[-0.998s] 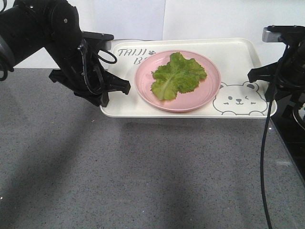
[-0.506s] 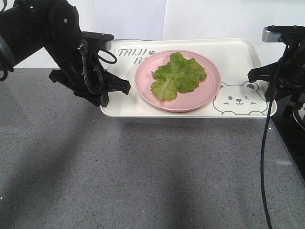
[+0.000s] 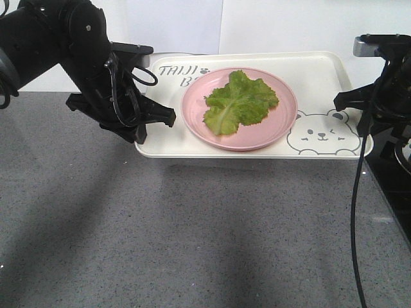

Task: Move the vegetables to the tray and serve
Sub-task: 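Hold the tray with both grippers while driving to the stove counter, then lower the tray onto the counter with both grippers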

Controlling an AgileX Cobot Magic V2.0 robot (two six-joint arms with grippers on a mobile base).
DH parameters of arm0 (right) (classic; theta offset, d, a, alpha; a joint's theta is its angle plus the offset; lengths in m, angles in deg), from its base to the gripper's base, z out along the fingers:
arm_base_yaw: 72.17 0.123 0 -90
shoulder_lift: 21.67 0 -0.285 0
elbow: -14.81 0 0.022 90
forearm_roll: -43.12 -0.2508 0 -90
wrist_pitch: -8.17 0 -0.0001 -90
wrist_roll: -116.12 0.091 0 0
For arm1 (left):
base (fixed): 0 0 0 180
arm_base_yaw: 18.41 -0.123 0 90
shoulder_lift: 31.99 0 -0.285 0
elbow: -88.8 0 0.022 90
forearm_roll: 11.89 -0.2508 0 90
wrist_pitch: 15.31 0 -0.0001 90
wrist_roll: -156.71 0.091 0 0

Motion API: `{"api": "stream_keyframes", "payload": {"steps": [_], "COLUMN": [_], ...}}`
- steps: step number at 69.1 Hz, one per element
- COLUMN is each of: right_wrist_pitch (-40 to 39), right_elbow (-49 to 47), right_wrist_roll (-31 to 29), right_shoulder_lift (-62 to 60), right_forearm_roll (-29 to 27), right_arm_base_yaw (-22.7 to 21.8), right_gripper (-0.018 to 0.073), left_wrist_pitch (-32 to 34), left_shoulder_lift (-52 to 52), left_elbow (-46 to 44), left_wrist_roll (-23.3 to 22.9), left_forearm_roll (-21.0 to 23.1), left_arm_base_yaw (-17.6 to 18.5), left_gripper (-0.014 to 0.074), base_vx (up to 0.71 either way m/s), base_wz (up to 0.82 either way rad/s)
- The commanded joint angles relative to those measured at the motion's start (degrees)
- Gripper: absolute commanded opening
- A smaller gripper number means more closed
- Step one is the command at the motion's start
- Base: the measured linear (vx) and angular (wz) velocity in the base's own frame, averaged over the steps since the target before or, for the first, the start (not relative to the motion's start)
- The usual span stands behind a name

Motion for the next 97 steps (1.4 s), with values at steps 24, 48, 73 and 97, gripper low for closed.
{"api": "stream_keyframes", "payload": {"steps": [24, 48, 73, 97], "right_wrist_pitch": [0.64, 0.21, 0.01, -1.99], "right_elbow": [-1.88, -1.88, -1.88, -1.88], "right_wrist_roll": [-1.62, -1.62, -1.42, -8.93], "right_shoulder_lift": [-3.23, -3.23, -3.23, -2.49], "right_forearm_roll": [-2.52, -2.52, -3.04, -14.2], "right_arm_base_yaw": [0.38, 0.38, 0.38, 0.95], "right_gripper": [-0.0006, -0.0006, -0.0006, -0.0006], "left_wrist_pitch": [2.07, 2.07, 2.0, 2.0], "left_shoulder_lift": [-3.99, -3.99, -3.99, -3.65], "left_elbow": [-2.29, -2.29, -2.29, -2.18], "left_wrist_roll": [1.27, 1.27, 1.27, 1.09], "left_forearm_roll": [3.46, 3.46, 3.69, -2.43], "left_arm_base_yaw": [1.15, 1.15, 1.15, 0.97], "left_gripper": [-0.0006, -0.0006, -0.0006, -0.0006], "base_vx": [0.0, 0.0, 0.0, 0.0], "base_wz": [0.0, 0.0, 0.0, 0.0]}}
